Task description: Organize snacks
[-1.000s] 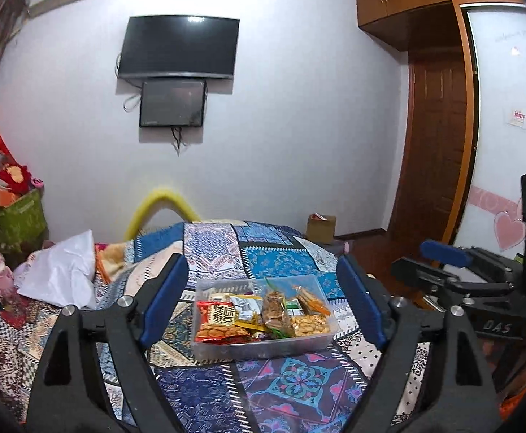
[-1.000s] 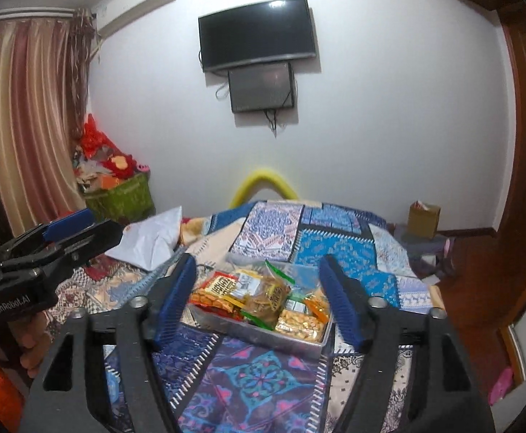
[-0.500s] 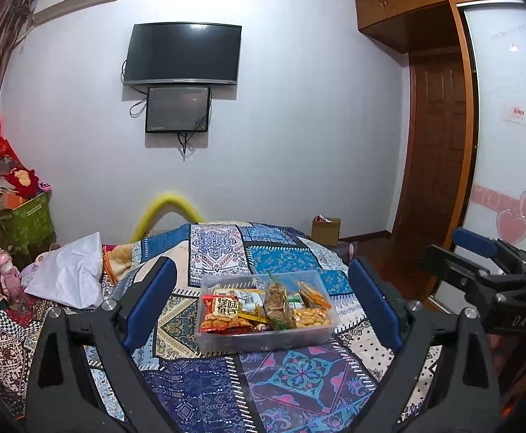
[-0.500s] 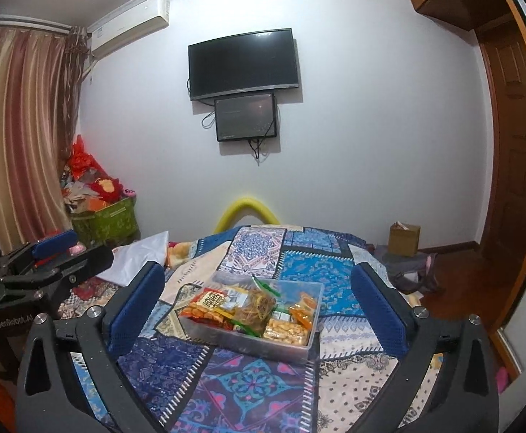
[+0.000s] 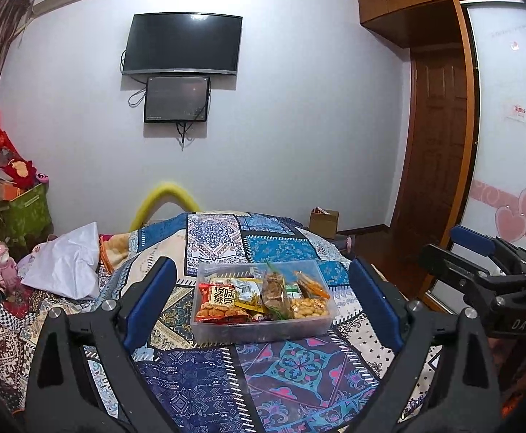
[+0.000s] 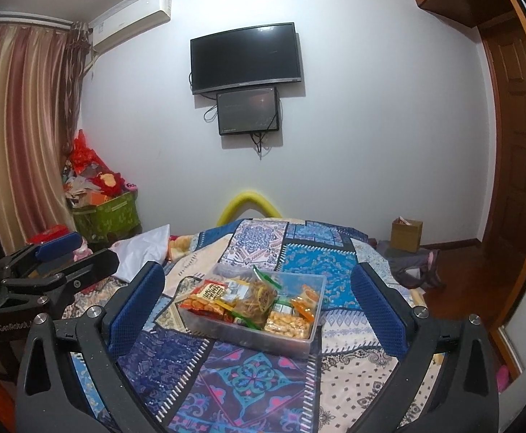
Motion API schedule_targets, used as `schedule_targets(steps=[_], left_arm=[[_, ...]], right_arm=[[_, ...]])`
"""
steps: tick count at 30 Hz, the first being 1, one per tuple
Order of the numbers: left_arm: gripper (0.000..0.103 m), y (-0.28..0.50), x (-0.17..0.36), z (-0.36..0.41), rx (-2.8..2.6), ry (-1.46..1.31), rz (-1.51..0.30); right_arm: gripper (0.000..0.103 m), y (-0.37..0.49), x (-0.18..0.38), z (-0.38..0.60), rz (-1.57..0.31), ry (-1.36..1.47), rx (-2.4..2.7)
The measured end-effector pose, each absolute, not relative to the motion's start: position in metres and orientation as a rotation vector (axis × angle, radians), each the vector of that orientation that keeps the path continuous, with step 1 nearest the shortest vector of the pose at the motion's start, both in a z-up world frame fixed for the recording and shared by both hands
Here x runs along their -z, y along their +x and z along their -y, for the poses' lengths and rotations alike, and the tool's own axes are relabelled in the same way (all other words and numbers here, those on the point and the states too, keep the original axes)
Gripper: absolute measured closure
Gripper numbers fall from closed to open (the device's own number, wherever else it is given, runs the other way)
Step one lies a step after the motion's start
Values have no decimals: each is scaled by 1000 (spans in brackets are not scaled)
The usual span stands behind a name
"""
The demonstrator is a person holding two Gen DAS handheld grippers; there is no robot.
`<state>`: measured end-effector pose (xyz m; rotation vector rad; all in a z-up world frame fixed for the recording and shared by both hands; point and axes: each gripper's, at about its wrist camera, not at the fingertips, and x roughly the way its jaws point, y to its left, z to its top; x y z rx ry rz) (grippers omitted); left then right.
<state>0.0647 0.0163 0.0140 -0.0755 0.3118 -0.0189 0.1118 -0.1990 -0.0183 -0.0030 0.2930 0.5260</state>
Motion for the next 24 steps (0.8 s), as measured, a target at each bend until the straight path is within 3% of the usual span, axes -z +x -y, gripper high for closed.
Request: schedule_targets(steps=[24], left_arm=[[6,66,-13,-13,33,-69,-324]], right_arm=[[0,113,17,200,-295,-5,-516]])
